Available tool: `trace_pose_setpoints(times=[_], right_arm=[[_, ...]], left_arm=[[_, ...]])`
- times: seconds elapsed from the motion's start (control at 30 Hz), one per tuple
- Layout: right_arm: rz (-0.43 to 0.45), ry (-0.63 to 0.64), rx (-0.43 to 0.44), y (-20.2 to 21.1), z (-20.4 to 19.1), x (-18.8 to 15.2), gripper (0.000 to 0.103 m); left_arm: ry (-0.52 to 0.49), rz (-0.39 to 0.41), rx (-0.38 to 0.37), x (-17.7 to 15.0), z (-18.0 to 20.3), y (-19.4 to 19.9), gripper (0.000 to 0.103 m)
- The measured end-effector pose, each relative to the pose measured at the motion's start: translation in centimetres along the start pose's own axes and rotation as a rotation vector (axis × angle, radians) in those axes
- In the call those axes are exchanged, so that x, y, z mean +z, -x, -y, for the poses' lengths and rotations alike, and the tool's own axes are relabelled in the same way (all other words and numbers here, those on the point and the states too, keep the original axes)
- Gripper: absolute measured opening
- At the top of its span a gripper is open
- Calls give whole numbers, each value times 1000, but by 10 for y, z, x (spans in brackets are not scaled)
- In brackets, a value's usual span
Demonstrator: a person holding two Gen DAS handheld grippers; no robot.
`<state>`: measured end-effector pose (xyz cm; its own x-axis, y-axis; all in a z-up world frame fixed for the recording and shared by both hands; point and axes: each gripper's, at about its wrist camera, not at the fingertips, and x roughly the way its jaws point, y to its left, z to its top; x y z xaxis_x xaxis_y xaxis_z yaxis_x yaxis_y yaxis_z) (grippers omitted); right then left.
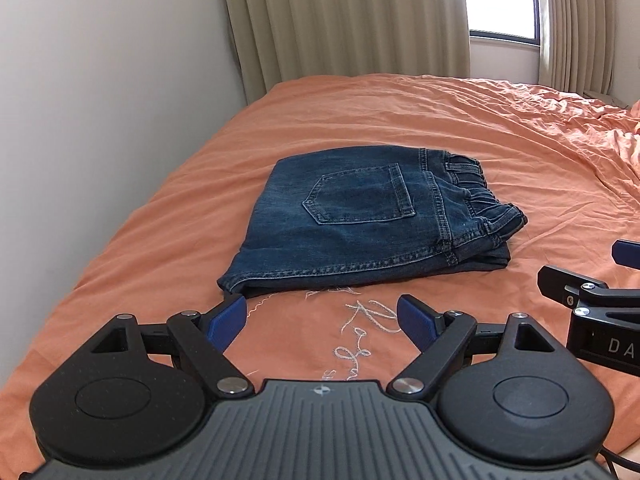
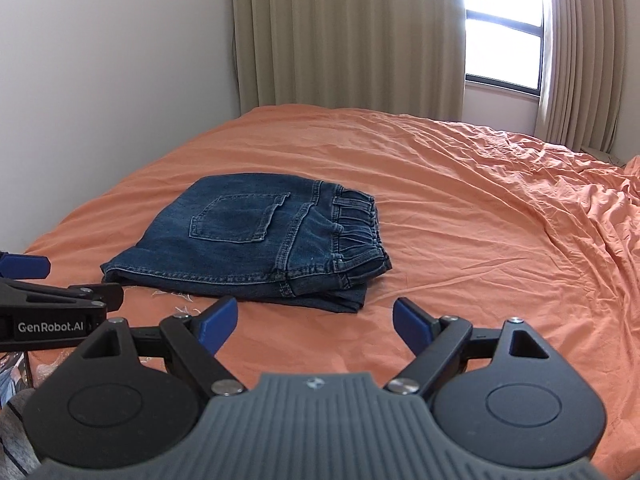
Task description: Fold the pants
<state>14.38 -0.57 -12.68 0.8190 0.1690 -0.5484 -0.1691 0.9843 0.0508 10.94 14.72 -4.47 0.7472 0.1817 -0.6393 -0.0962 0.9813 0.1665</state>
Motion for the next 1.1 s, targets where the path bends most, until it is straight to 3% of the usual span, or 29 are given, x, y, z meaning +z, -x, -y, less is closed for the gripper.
trace_pose_setpoints(times=[1.1], right_arm=[[54, -5, 14, 26, 5, 9, 81]], left_arm=[[15, 19, -11, 10, -1, 16, 99]])
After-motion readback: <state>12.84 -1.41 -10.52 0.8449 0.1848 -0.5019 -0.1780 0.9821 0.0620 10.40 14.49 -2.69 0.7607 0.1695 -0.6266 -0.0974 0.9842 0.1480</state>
